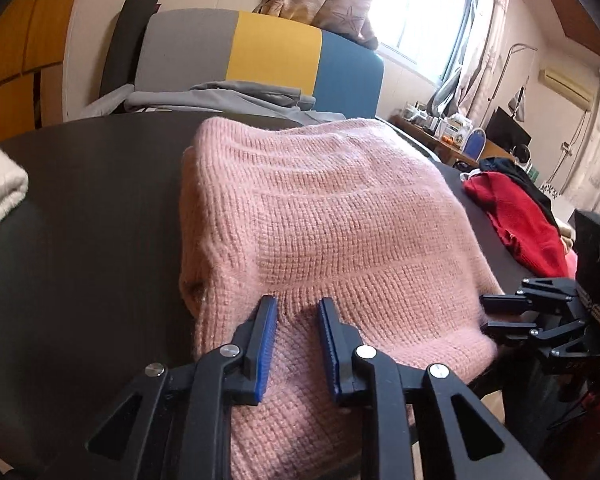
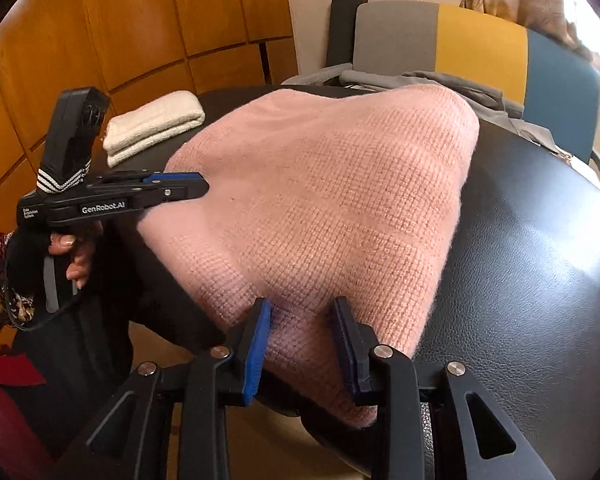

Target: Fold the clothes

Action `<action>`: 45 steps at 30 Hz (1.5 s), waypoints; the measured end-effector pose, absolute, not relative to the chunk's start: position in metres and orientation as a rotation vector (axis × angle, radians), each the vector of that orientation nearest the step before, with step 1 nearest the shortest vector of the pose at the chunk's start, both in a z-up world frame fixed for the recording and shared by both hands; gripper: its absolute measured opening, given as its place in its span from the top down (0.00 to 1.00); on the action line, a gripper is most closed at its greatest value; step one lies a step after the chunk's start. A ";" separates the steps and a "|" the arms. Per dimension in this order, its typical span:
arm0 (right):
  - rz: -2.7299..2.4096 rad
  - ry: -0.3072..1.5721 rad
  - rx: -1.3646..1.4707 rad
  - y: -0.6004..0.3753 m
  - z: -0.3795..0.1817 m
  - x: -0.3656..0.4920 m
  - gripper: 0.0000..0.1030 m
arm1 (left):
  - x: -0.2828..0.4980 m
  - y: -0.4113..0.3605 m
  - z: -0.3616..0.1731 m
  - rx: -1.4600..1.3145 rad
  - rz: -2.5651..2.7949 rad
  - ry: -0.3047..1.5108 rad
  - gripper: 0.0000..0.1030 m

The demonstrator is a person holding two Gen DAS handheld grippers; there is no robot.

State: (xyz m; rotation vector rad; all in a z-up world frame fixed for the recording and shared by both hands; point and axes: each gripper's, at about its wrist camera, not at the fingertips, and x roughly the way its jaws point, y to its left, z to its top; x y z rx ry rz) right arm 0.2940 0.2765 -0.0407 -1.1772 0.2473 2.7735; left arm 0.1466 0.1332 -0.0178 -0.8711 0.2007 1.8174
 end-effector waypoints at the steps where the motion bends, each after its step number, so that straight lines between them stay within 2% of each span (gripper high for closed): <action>1: 2.781 0.251 -1.169 0.278 -0.041 0.295 0.69 | 0.146 0.134 -0.015 -0.884 1.808 0.202 0.78; 4: 2.798 0.287 -1.166 0.283 -0.037 0.295 0.68 | 0.144 0.128 -0.001 -0.917 1.768 0.153 0.78; 7: 2.811 0.375 -1.163 0.290 -0.028 0.297 0.63 | 0.131 0.112 0.019 -0.886 1.806 0.001 0.74; 10: 2.839 0.515 -1.041 0.301 -0.014 0.307 0.50 | 0.113 0.099 0.034 -0.860 1.864 -0.134 0.70; 12: 2.835 0.567 -0.955 0.310 -0.007 0.311 0.40 | 0.103 0.103 0.034 -0.872 1.874 -0.133 0.68; 14: 2.809 0.581 -0.924 0.317 -0.004 0.310 0.37 | 0.095 0.113 0.030 -0.913 1.850 -0.118 0.67; 16: 2.784 0.591 -0.911 0.325 -0.002 0.307 0.34 | 0.087 0.124 0.024 -0.958 1.807 -0.125 0.58; 17: 2.772 0.602 -0.902 0.328 -0.002 0.305 0.33 | 0.080 0.131 0.021 -0.986 1.783 -0.143 0.44; 18: 2.763 0.619 -0.893 0.332 -0.002 0.305 0.31 | 0.073 0.137 0.017 -1.013 1.762 -0.160 0.37; 24: 2.710 0.863 -0.901 0.366 -0.012 0.299 0.25 | 0.043 0.144 0.001 -1.123 1.759 -0.193 0.37; 30: 2.636 1.099 -0.964 0.399 -0.029 0.282 0.24 | 0.016 0.148 -0.022 -1.241 1.645 -0.235 0.37; 38: 2.556 1.350 -0.965 0.423 -0.047 0.271 0.23 | -0.012 0.163 -0.044 -1.327 1.463 -0.388 0.37; 45: 2.536 1.468 -0.993 0.428 -0.051 0.256 0.22 | -0.021 0.189 -0.049 -1.401 1.362 -0.346 0.37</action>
